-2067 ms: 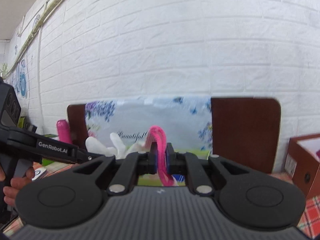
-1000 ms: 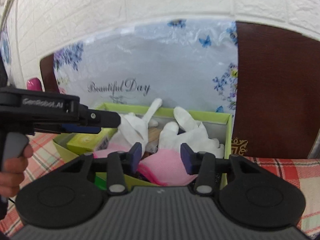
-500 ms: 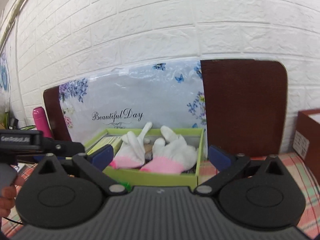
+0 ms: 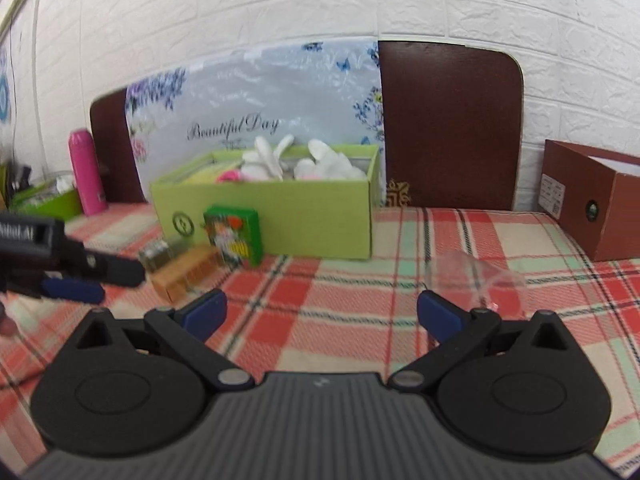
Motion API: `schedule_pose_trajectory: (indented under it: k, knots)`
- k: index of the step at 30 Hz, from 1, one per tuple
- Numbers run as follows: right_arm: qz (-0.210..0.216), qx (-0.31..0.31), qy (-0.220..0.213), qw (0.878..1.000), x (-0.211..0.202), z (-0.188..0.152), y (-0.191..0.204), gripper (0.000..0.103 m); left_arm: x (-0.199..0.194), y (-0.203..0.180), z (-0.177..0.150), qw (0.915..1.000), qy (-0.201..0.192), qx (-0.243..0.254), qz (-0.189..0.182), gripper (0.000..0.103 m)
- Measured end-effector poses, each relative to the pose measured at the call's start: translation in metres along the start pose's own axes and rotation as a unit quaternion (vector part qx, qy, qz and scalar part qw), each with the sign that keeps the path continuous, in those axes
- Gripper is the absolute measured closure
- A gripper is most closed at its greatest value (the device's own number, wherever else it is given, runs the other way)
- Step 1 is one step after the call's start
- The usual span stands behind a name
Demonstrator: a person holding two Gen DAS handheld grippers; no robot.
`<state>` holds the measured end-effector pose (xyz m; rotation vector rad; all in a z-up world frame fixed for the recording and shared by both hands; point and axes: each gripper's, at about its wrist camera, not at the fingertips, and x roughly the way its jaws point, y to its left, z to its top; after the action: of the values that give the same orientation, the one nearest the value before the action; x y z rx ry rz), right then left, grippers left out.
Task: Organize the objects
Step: 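Grasp tan cosmetic box with left tool while right tool grasps clear plastic cup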
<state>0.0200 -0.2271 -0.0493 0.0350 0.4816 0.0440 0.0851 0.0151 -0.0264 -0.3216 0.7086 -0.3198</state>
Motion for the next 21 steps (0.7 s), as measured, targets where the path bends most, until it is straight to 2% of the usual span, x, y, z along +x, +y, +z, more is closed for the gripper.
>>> schedule_pose_trajectory:
  k: [3, 8, 10, 13, 14, 15, 21]
  knots:
    - [0.002, 0.025, 0.005, 1.0, -0.006, -0.01, -0.005, 0.0, 0.014, 0.003, 0.011, 0.9991, -0.013, 0.022, 0.035, 0.01]
    - [-0.007, 0.034, 0.009, 0.999, -0.012, -0.016, -0.012, 0.0, 0.05, -0.005, 0.031, 0.9962, -0.023, 0.073, 0.042, 0.013]
    - [-0.013, 0.034, 0.006, 0.999, -0.015, -0.015, -0.017, 0.0, 0.066, -0.007, 0.035, 0.9954, -0.011, 0.082, 0.048, 0.019]
    - [-0.023, 0.04, 0.001, 0.999, -0.018, -0.014, -0.026, 0.0, 0.087, -0.004, 0.039, 0.9965, 0.019, 0.071, 0.039, 0.035]
    - [-0.026, 0.041, 0.001, 0.999, -0.018, -0.015, -0.028, 0.0, 0.091, -0.002, 0.039, 0.9964, 0.027, 0.068, 0.044, 0.046]
    - [-0.03, 0.04, 0.002, 0.999, -0.018, -0.015, -0.032, 0.0, 0.093, -0.002, 0.038, 0.9958, 0.034, 0.069, 0.05, 0.069]
    - [-0.06, 0.0, -0.021, 0.998, -0.001, -0.004, -0.061, 0.0, 0.067, -0.005, 0.013, 0.9949, 0.056, 0.084, 0.002, 0.07]
